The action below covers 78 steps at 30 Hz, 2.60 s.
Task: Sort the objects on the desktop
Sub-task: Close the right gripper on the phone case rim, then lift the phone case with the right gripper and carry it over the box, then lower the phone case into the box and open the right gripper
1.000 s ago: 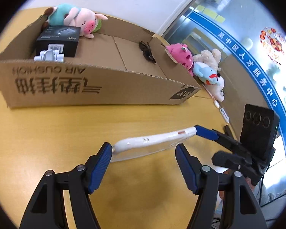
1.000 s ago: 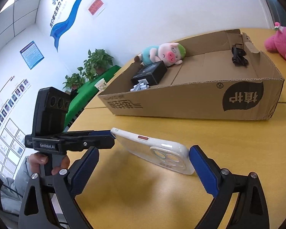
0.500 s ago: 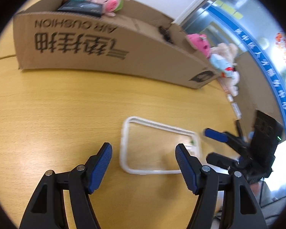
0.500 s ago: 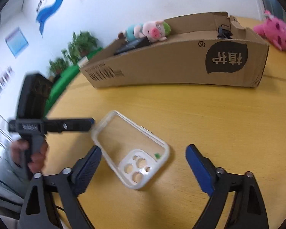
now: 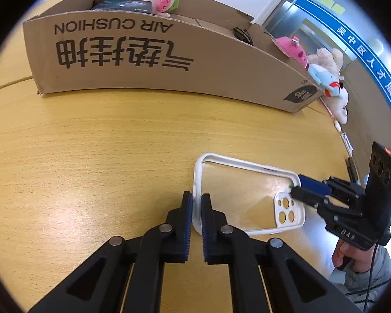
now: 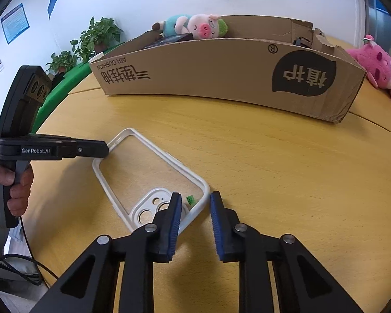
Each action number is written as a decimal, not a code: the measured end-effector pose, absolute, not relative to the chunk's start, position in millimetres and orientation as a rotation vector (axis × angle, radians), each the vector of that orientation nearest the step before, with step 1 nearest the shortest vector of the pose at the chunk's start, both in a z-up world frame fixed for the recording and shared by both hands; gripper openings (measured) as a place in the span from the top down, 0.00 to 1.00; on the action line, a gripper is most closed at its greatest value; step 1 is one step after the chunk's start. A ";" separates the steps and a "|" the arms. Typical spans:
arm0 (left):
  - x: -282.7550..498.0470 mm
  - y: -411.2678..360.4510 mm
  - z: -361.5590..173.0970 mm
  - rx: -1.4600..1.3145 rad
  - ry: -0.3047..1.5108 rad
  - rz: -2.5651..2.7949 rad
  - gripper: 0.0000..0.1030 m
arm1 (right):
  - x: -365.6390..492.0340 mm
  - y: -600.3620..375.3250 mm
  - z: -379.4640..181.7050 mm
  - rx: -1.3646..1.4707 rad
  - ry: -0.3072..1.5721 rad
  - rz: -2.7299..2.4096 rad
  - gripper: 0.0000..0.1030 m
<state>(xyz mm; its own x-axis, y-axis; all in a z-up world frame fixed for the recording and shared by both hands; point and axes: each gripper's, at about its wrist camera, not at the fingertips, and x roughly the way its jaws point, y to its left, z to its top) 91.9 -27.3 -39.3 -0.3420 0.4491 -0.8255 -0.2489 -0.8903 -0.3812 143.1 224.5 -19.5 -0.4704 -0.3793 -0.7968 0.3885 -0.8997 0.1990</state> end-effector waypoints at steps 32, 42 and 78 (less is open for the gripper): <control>44.5 -10.2 137.4 -0.857 -0.170 2.442 0.94 | 68.9 249.8 157.8 0.683 0.005 -2.663 0.84; -13.4 -22.5 185.1 -0.753 -0.177 2.530 0.94 | 1.8 238.2 209.6 0.589 0.033 -2.642 0.84; -199.4 0.5 7.5 -1.638 -0.099 2.335 0.94 | -236.3 223.5 -1.4 1.489 -0.143 -2.294 0.81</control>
<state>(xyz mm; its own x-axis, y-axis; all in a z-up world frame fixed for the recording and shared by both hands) -199.4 0.5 7.5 -0.3135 0.2714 -0.9100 -0.1931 -0.9565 -0.2188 -236.3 223.5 -1.4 -0.3522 -0.3835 -0.8537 0.2742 -0.9144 0.2977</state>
